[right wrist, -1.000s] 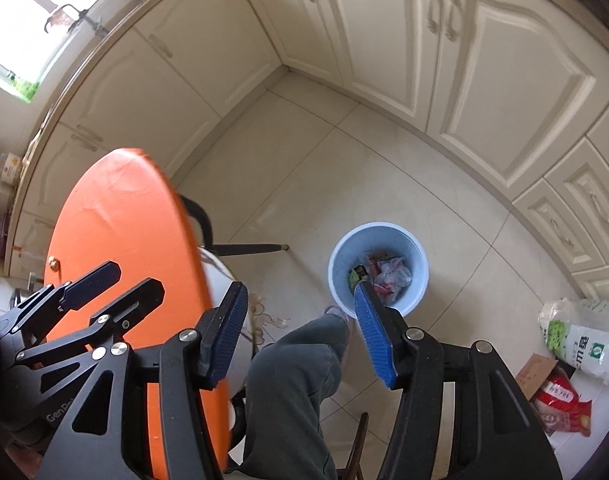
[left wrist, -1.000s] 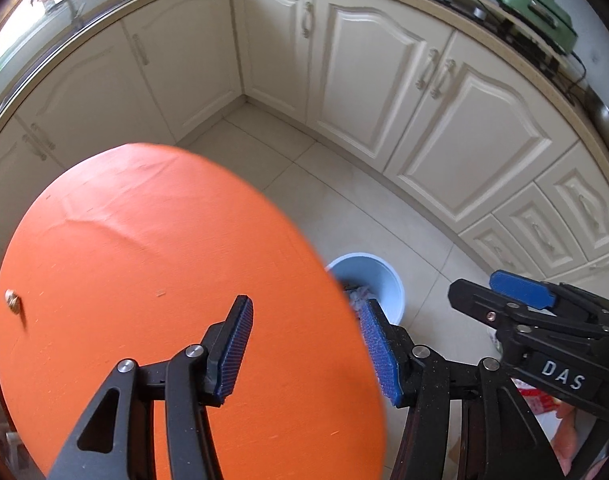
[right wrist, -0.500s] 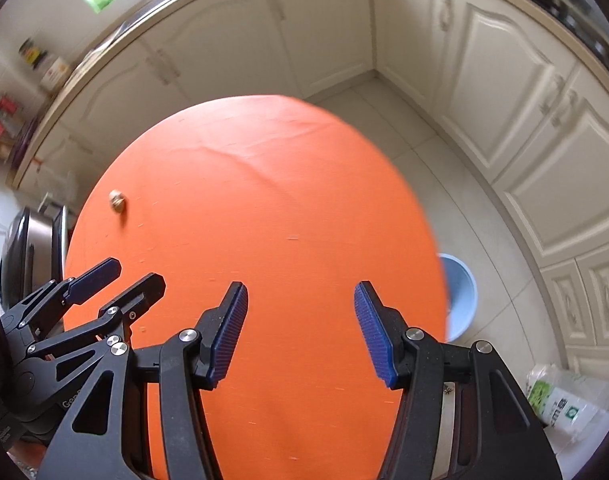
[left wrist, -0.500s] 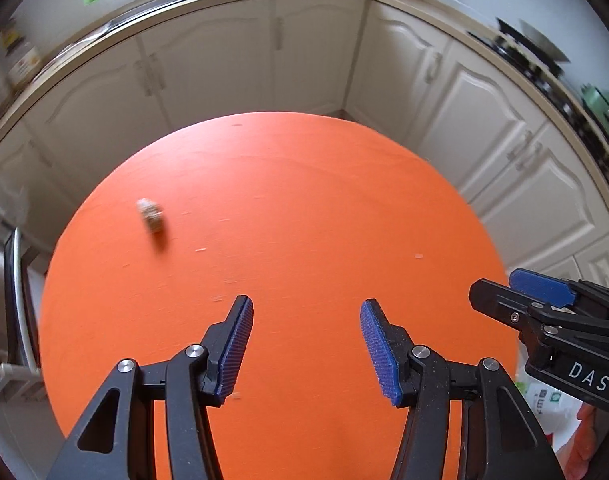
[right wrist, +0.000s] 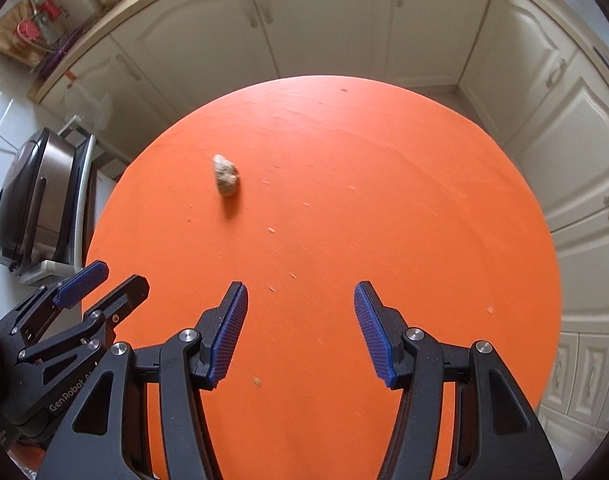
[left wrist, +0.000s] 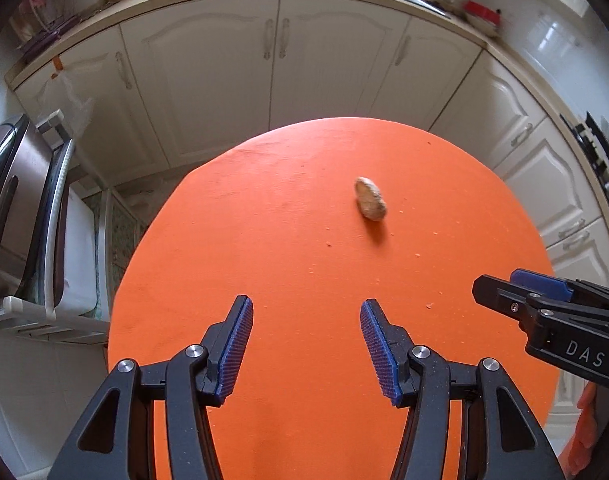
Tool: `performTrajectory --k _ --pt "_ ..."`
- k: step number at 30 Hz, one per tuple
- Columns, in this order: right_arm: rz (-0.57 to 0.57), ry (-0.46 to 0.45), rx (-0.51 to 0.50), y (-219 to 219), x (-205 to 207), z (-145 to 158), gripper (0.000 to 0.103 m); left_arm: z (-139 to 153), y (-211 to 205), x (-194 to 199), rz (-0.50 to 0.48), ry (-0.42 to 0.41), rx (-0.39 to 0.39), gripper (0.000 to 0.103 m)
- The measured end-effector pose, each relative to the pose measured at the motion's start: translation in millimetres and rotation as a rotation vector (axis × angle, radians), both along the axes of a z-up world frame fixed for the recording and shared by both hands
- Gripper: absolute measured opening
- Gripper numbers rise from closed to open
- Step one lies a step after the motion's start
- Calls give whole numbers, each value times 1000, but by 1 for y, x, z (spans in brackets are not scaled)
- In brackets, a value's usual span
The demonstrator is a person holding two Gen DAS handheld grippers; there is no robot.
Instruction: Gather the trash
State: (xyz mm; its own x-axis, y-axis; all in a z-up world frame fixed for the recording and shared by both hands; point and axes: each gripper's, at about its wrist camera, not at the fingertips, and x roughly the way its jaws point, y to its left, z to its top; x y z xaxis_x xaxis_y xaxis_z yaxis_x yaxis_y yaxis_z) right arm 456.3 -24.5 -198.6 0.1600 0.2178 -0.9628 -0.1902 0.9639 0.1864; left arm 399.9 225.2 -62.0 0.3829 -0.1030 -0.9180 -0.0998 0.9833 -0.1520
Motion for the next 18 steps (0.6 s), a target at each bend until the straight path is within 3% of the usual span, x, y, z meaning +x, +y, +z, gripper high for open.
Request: performTrajectory --k 5,16,17,18 --pt "61 23 -28 36 26 -11 57 -3 36 9 58 12 -31 52" --pt "121 50 -42 89 78 -47 53 -33 49 56 120 41 -63 52" --pt "121 57 -45 92 80 -53 46 -35 49 58 123 44 -66 52" --pt "124 58 -53 92 81 -55 29 -39 50 65 126 48 -66 52"
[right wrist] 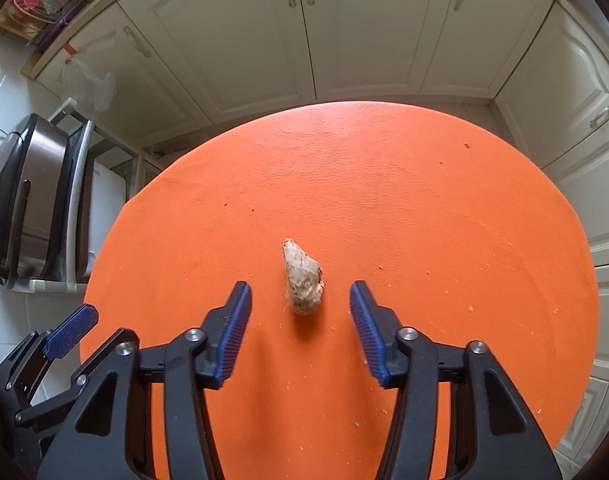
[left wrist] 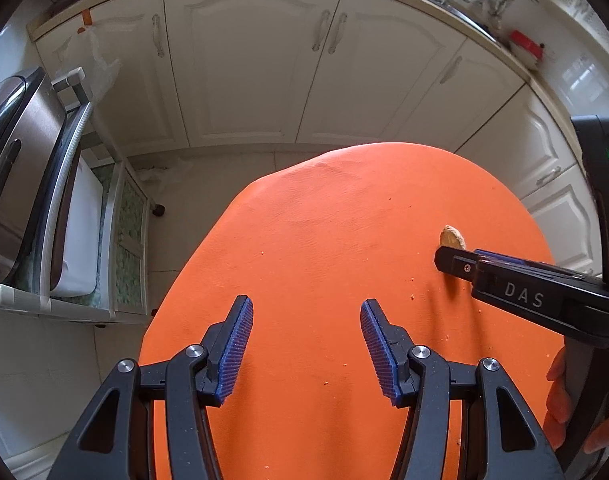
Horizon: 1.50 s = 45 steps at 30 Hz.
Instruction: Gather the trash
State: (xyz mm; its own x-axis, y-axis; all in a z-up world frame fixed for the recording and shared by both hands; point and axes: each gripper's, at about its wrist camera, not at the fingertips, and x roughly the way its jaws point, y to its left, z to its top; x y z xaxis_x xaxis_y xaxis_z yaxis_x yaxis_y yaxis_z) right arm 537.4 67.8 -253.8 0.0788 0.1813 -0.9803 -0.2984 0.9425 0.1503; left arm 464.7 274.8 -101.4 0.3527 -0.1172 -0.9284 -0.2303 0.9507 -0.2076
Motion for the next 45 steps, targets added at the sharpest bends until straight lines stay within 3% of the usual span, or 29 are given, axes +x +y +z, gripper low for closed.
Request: performTrajectory --k 1,8,13,19,25,29,35,42,44,45 --pt "5 1 -12 1 0 -4 18 -1 1 0 3 4 1 52" --pt "22 11 6 -25 -34 12 17 0 -17 -29 -24 -5 -5 52" --pt "39 32 23 -72 -100 31 17 9 -43 -74 -74 -28 -4 53" --pt "27 80 44 -125 -181 28 17 12 -81 -125 -138 -47 -11 55" --pt "-78 124 154 -160 -217 24 23 8 -108 -161 -194 -31 -5 59" --pt "-187 72 232 -195 -230 36 43 13 -128 -175 -226 -29 -25 60" --pt "-320 -18 233 -245 -241 47 45 13 -171 -177 -299 -20 -81 60" --pt "-374 4 259 -281 -251 35 45 -13 -210 -155 -372 12 -72 58" --pt "-380 22 269 -290 -253 30 45 -25 -213 -144 -359 -6 -46 43" --pt "-382 36 286 -298 -255 28 45 -23 -214 -143 -352 -35 -25 27"
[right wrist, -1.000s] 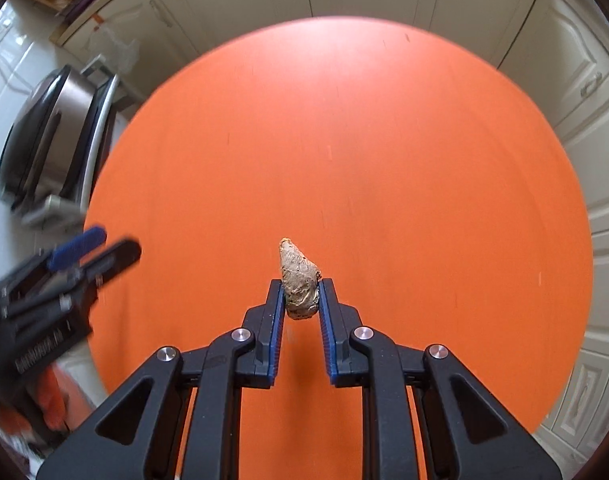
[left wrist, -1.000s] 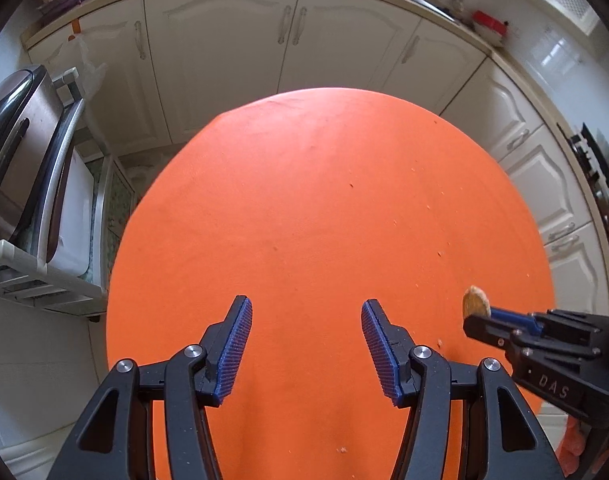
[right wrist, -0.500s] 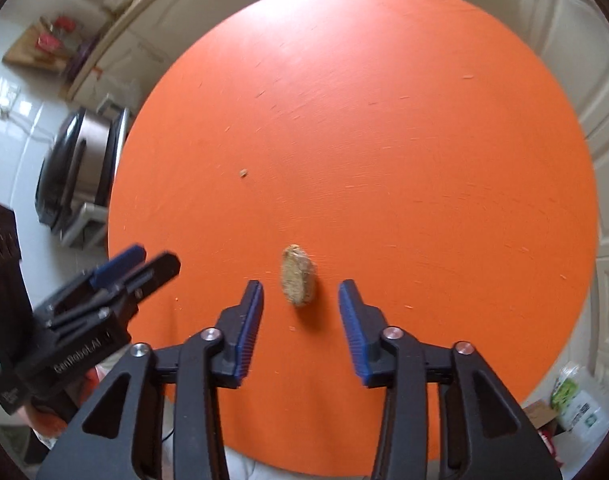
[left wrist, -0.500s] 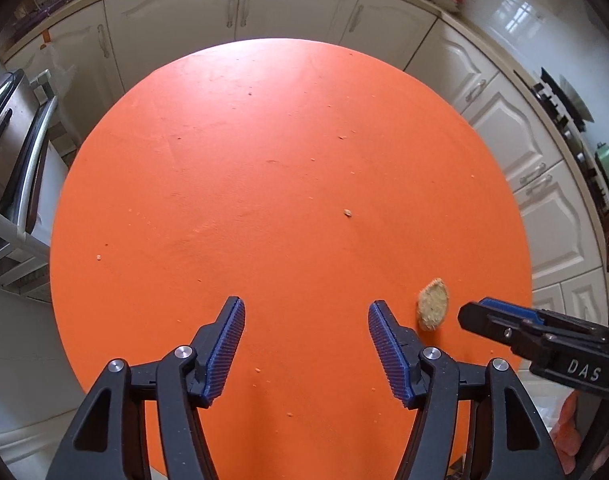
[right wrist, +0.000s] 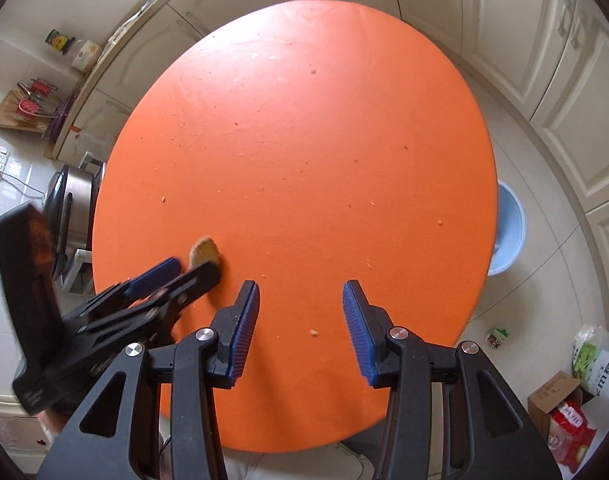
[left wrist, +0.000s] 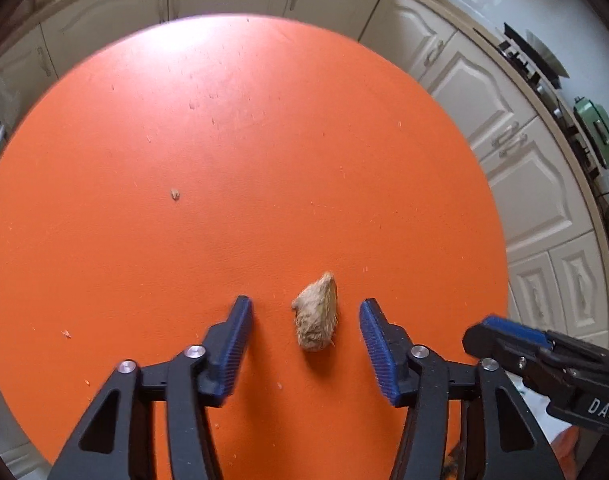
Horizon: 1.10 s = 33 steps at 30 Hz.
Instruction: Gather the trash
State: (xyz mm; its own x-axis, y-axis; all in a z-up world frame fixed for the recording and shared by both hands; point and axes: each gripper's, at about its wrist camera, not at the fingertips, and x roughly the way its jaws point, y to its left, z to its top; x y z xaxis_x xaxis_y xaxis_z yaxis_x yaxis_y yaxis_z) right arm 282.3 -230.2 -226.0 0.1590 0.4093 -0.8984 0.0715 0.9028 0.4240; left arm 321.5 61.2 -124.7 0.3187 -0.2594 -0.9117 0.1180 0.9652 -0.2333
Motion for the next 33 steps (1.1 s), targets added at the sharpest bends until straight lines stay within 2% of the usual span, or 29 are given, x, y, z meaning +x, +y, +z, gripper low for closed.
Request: performTrajectory --k 1,5,9,13,16,19,24,25,26,28,30,33 --pt "2 5 20 -4 -1 -2 45 -1 -2 3 -6 2 16 16" --pt "6 -2 51 -28 -7 -4 45 2 -13 8 -31 -1 39 13" --pt "-44 -11 83 -61 -8 -8 45 14 -57 11 -98 -32 80 13" --pt "-139 -30 104 -116 -12 -8 45 29 -134 3 -200 -78 116 13" --pt "-235 -45 96 -163 -19 -7 45 30 -196 -2 -312 -92 133 13" --pt "-348 -60 23 -208 -30 -10 46 16 -246 3 -392 -64 136 13" --pt "-479 -10 36 -262 -49 -35 46 -9 -319 12 -497 -50 149 15" --pt "-498 2 32 -269 -53 -41 46 -14 -328 14 -511 -48 153 21" --pt "-520 21 41 -275 -57 -46 46 -21 -341 22 -512 -40 170 36" --pt "-539 42 51 -287 -63 -55 47 -39 -370 46 -491 -28 215 59" --pt "-551 47 40 -296 -66 -61 47 -51 -383 58 -483 -39 237 59" --pt "-569 51 19 -304 -66 -64 50 -65 -402 65 -473 -13 250 59"
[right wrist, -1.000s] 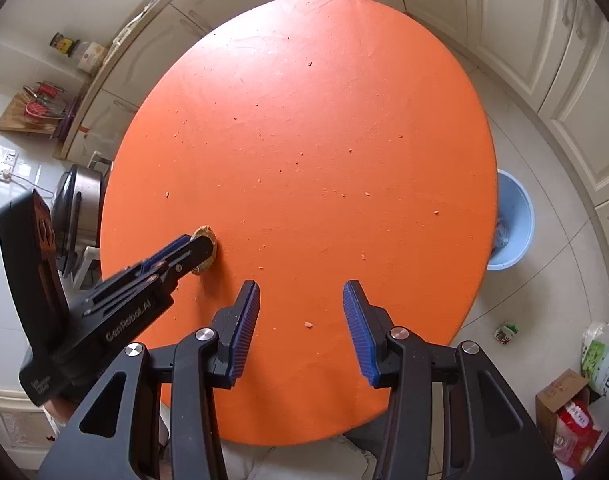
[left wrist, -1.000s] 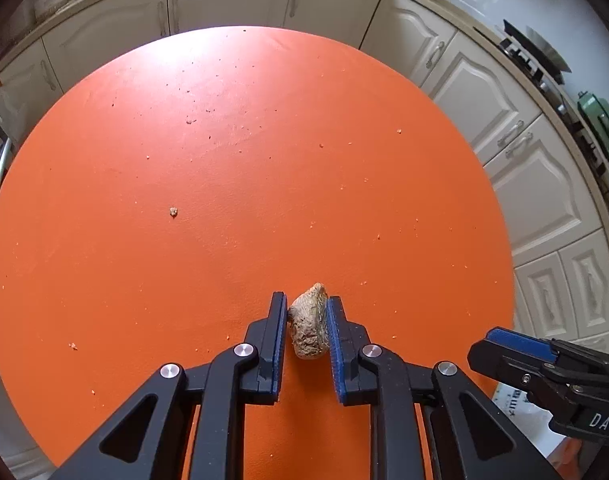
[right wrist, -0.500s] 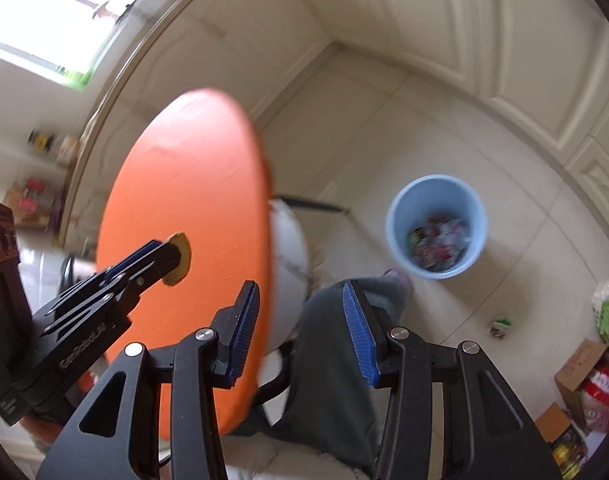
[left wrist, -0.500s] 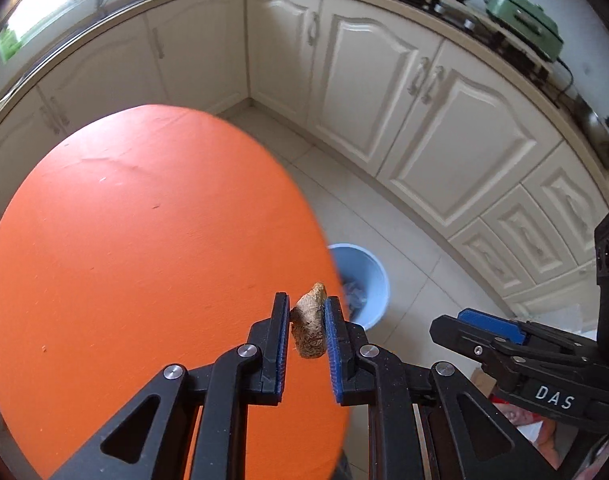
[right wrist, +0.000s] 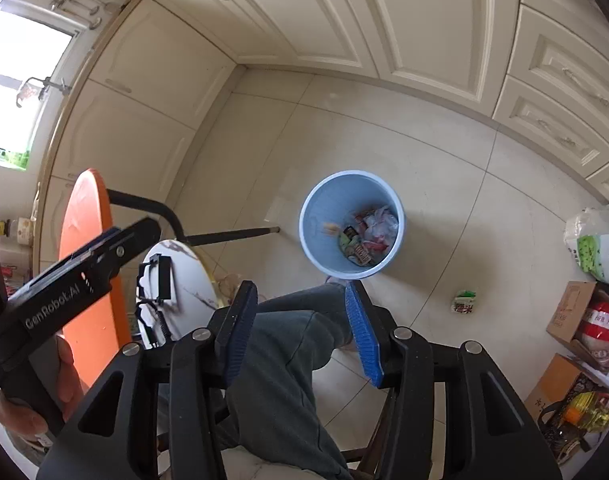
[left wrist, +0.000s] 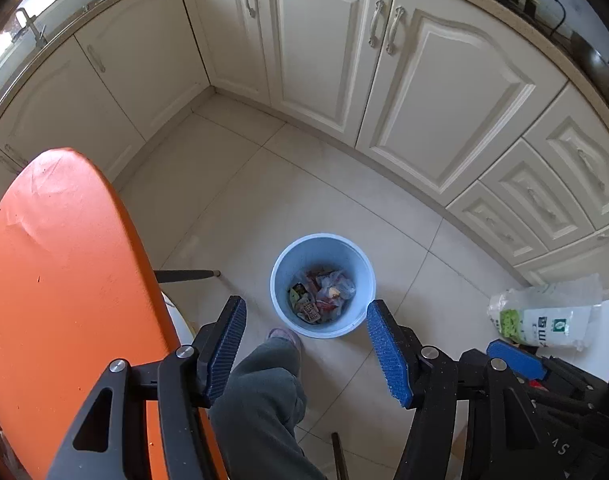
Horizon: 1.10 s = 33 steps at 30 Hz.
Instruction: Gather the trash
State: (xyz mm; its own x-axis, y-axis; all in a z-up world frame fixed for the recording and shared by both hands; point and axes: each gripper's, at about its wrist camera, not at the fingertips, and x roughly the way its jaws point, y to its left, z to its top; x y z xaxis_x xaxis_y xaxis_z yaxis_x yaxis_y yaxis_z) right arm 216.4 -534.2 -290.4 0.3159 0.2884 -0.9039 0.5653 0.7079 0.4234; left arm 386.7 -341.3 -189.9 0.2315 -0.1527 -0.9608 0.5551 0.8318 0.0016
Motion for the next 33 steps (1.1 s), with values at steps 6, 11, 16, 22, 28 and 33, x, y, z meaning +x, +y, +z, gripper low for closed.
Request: performTrajectory --k 6,11,16,22,28,33 --pt "42 -38 -101 12 0 11 53 4 10 -21 40 -69 11 59" --pt "117 -128 -233 44 1 39 59 23 56 -67 108 -160 -21 59" --pt "176 -246 -411 84 -10 77 59 41 98 -120 198 -275 -94 59" --pt "241 -376 -504 128 -30 112 59 64 149 -188 367 -430 -171 59" --pt "289 -481 -560 167 -56 141 60 67 160 -265 476 -547 -211 61" --pt "254 -553 -630 190 -82 170 68 61 162 -329 504 -614 -250 66"
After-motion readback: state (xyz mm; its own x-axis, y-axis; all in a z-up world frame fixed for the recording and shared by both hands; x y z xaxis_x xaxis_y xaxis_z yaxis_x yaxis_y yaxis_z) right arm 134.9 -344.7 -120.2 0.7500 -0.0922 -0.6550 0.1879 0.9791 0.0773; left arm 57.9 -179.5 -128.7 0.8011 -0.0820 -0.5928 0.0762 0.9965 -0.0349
